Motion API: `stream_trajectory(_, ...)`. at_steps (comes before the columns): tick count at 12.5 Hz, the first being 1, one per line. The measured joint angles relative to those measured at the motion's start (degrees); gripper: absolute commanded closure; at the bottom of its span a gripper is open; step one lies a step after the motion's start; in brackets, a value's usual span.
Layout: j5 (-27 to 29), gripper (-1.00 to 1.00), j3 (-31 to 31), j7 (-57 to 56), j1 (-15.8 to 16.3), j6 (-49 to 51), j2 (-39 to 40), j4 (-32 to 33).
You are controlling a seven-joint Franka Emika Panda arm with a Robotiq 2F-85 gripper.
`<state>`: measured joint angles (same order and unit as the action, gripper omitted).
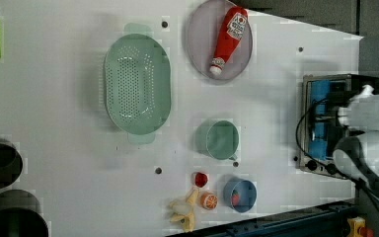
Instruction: Flap open oven.
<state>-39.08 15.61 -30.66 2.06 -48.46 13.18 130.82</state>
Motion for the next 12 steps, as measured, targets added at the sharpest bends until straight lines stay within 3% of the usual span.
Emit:
stream_trajectory(5,-12.1,0.65,-3.1,19.1,6.3,0.6,8.6,-0.2)
stream_trajectory(10,-13.8,0.65,-4.0,31.7,10.5,1.5,18.0,-1.6)
stream_trajectory(12,-14.5,0.65,-3.7,33.3,11.5,1.7,17.9,-1.7)
